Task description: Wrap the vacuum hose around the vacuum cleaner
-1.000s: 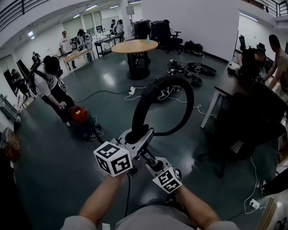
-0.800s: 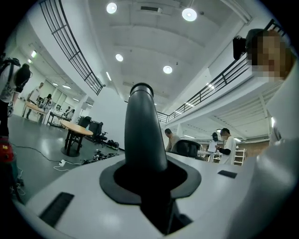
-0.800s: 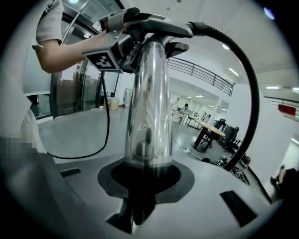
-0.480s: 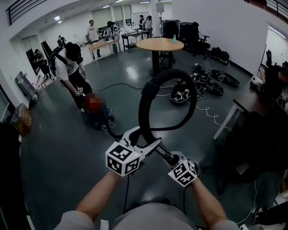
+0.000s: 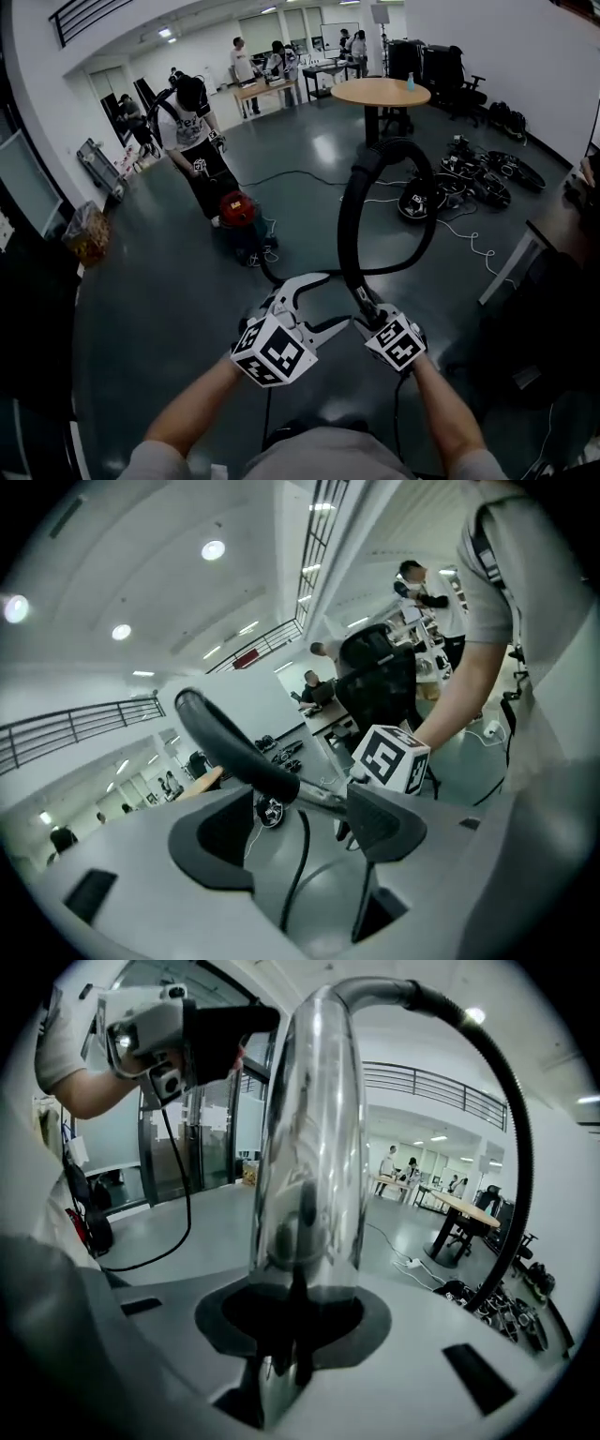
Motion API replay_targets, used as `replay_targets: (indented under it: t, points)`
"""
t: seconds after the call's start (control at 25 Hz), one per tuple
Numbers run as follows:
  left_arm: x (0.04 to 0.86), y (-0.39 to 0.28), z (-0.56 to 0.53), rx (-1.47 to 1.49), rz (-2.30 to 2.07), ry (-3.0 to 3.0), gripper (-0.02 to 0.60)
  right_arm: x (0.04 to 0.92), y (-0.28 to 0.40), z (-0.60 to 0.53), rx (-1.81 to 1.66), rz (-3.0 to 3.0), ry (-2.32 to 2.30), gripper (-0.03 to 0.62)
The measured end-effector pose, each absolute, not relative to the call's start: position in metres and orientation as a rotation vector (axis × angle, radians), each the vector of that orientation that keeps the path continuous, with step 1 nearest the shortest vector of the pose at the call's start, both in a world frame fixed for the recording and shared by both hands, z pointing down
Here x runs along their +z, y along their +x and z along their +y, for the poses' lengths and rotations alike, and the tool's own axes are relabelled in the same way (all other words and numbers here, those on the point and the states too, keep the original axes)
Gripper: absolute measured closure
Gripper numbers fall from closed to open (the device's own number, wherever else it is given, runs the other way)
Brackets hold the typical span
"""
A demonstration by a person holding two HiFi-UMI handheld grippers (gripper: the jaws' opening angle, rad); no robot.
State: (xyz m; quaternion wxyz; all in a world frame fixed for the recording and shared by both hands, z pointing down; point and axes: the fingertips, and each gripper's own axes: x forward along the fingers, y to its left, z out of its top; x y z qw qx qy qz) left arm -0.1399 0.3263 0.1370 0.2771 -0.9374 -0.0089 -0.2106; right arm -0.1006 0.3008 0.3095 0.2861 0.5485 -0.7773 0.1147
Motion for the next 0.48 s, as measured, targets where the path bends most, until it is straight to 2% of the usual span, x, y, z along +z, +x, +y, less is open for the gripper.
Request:
replay_targets:
  t: [0.28,0.48]
  points:
    - [0.133,-0.085,0.357,-0.663,-0.254,-2.286,0.265,0.324,-0.091,0.308,0.243,-2.003,1.249,0.507]
    - [0.181,-0.072,0.364,-0.913,-0.481,-2.078,0.265,0.336,-0.085,0.314,0.235,-1.939,1.117,0.507]
